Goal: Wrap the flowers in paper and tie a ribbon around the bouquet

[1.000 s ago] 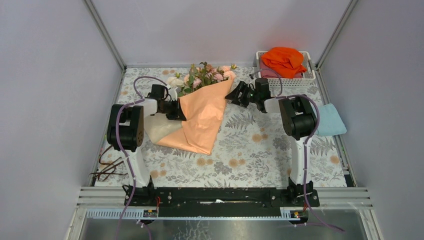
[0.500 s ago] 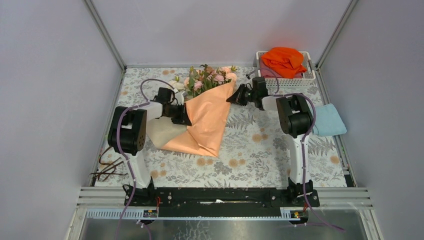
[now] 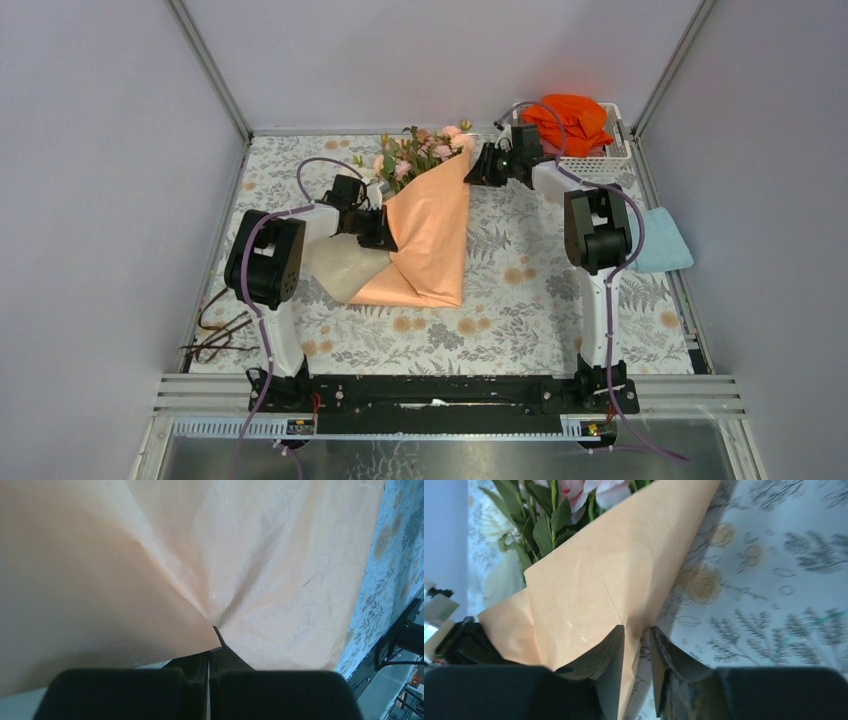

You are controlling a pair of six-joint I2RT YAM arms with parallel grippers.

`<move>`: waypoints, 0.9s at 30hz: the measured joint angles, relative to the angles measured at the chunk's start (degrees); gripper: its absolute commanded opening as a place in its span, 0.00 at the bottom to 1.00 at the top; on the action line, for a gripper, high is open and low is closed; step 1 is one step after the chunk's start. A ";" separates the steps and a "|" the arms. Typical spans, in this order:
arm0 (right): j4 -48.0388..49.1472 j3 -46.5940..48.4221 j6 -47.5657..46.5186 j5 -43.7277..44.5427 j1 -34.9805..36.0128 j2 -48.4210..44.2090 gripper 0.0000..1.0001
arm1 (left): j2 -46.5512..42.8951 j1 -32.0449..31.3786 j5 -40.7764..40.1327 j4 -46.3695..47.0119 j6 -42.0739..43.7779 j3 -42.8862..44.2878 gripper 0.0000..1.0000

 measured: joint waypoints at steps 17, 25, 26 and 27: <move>0.52 -26.43 -7.04 11.45 23.06 -27.74 0.00 | 0.11 0.33 -1.46 0.39 -1.84 0.00 0.00; 8.66 -37.46 1.79 -1.16 24.79 -18.86 0.00 | 0.11 0.33 -1.77 0.28 -1.77 0.09 0.00; 10.34 -37.94 3.04 -1.97 24.90 -18.40 0.00 | 0.09 0.33 -1.92 0.04 -1.64 0.24 0.00; 11.39 -38.36 3.61 -1.95 25.03 -18.34 0.00 | 0.09 0.33 -2.25 -0.26 -1.36 0.46 0.00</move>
